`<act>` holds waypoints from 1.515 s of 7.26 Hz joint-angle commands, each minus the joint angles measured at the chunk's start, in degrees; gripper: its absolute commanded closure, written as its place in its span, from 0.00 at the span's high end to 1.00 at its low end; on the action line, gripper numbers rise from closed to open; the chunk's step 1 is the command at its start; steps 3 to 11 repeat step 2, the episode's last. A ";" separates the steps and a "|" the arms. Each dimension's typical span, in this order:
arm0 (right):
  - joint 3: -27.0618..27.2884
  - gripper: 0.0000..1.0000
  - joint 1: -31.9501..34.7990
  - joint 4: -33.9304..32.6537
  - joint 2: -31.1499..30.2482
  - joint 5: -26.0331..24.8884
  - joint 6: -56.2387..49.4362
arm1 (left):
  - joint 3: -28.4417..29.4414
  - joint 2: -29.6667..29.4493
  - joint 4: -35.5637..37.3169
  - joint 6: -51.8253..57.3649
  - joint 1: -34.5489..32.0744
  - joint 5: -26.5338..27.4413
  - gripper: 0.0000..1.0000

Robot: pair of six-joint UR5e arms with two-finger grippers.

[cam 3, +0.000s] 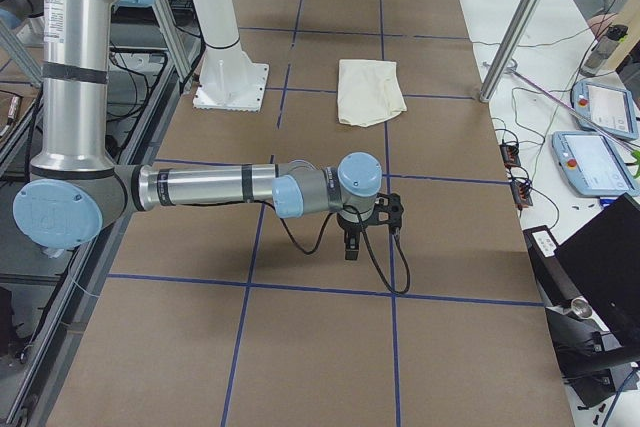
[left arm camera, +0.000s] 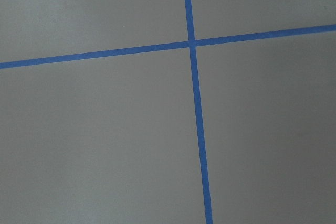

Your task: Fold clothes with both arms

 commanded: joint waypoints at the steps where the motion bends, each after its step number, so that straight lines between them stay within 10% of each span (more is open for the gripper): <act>1: 0.04 1.00 -0.37 0.00 0.00 0.03 0.00 | -3.34 0.02 2.45 0.00 0.07 -0.24 1.00; 11: 0.04 1.00 -0.80 0.00 0.00 0.03 0.09 | -5.54 -0.16 6.82 0.00 0.07 -0.15 1.00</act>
